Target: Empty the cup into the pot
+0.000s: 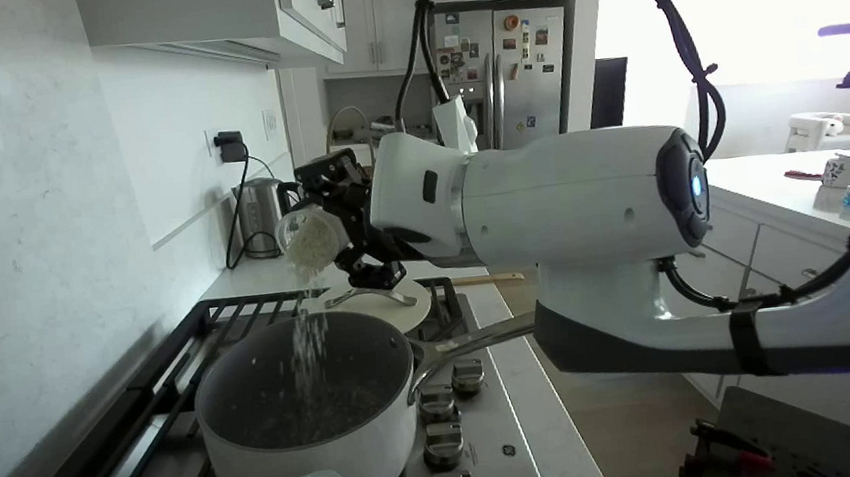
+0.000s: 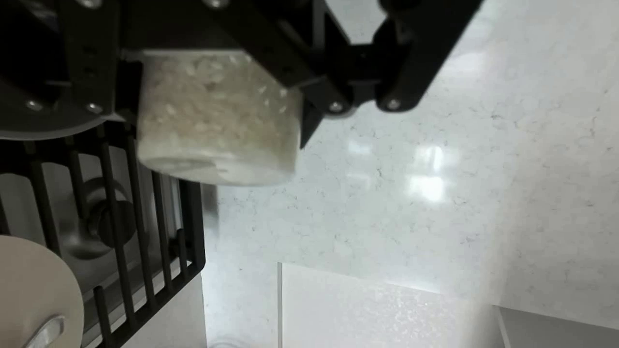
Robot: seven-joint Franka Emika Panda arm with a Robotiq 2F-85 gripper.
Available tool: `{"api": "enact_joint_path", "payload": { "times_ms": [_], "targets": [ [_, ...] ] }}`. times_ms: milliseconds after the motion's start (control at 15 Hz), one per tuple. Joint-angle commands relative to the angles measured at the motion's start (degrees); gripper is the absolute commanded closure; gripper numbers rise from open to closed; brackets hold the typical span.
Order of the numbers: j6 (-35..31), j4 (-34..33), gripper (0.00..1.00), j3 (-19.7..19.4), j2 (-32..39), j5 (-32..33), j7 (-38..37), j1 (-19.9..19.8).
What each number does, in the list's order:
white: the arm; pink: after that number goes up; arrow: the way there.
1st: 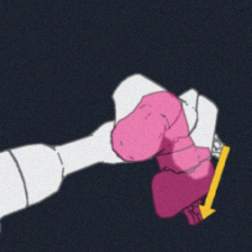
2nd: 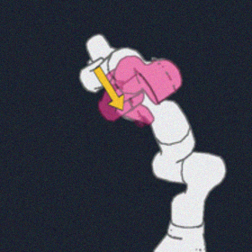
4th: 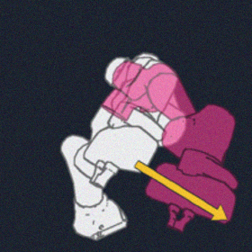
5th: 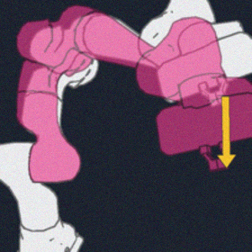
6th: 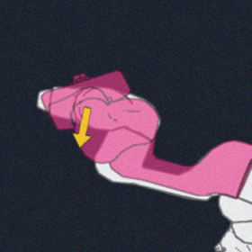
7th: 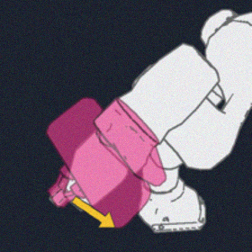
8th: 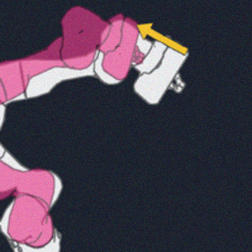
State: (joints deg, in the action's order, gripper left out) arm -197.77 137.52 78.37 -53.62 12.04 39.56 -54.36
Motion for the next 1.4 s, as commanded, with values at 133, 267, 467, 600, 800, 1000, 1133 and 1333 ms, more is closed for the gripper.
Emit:
{"api": "enact_joint_path", "payload": {
  "times_ms": [133, 267, 467, 600, 800, 1000, 1133, 1333],
  "targets": [
    [-0.5, -0.5, 0.68, 0.0, -5.4, 3.4, -5.4, -2.7],
    [-0.5, -0.6, 0.68, 0.2, -6.4, 3.7, -5.8, -3.3],
    [-0.6, -0.6, 0.68, 0.5, -7.8, 4.5, -7.1, -4.0],
    [-0.6, -0.7, 0.68, 0.6, -8.7, 4.9, -7.8, -4.3],
    [-0.6, -0.8, 0.68, 0.5, -9.1, 5.2, -9.3, -4.6],
    [-0.6, -0.8, 0.68, 0.4, -9.9, 5.4, -10.5, -4.8],
    [-0.6, -0.9, 0.68, 0.5, -10.3, 5.5, -10.9, -5.0],
    [-0.6, -1.1, 0.68, 0.5, -10.6, 5.6, -11.7, -5.1]
  ]
}}
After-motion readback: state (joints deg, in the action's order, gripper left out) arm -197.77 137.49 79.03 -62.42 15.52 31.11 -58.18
